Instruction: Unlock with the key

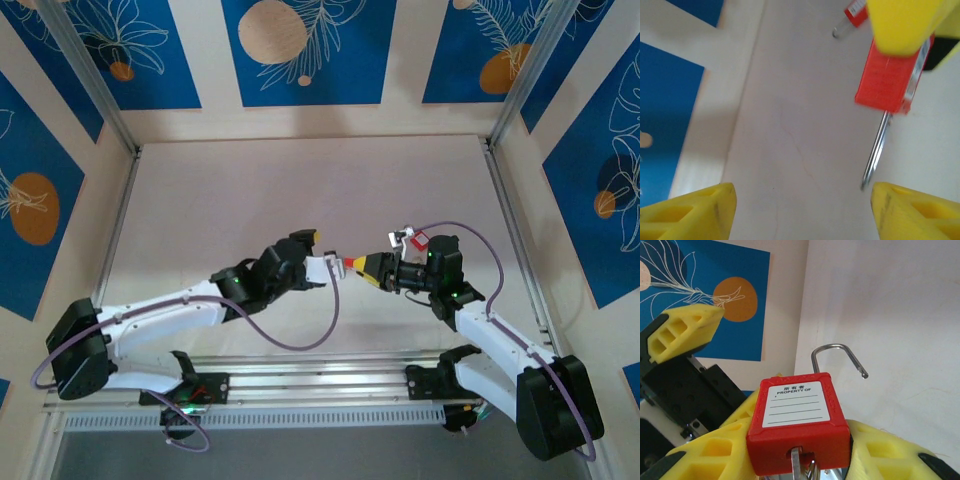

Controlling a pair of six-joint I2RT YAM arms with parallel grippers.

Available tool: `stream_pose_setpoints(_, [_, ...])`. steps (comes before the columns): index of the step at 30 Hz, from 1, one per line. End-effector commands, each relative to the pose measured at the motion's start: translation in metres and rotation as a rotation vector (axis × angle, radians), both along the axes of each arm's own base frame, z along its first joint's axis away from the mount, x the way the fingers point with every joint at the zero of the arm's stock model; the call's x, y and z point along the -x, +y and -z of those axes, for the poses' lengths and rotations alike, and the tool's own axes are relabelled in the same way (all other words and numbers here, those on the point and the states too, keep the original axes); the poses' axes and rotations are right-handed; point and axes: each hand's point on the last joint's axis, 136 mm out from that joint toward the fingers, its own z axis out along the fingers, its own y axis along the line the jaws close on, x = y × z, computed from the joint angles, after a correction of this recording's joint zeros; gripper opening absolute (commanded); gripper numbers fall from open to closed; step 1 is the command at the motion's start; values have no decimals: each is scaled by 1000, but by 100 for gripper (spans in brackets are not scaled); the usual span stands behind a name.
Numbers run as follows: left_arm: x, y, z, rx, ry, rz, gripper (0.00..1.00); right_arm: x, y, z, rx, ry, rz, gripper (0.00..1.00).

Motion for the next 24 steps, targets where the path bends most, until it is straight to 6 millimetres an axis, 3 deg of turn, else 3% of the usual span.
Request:
stream_pose_setpoints(1, [0,-18,-15,68,-189,-12,71,-5,1,-12,-24,-16,14,26])
stream_pose_setpoints(5, [15,-35,-8,39,-343,47,73,-4,-1,-13,-30,-9,27,26])
stream_pose_setpoints(12, [10,-53,-8,34,-581,-4,81,0,-2,-13,-43,9,33,26])
stream_pose_setpoints(24, [7,-63,-6,50,-673,-43,63,6,-5,-4,-37,34,49,25])
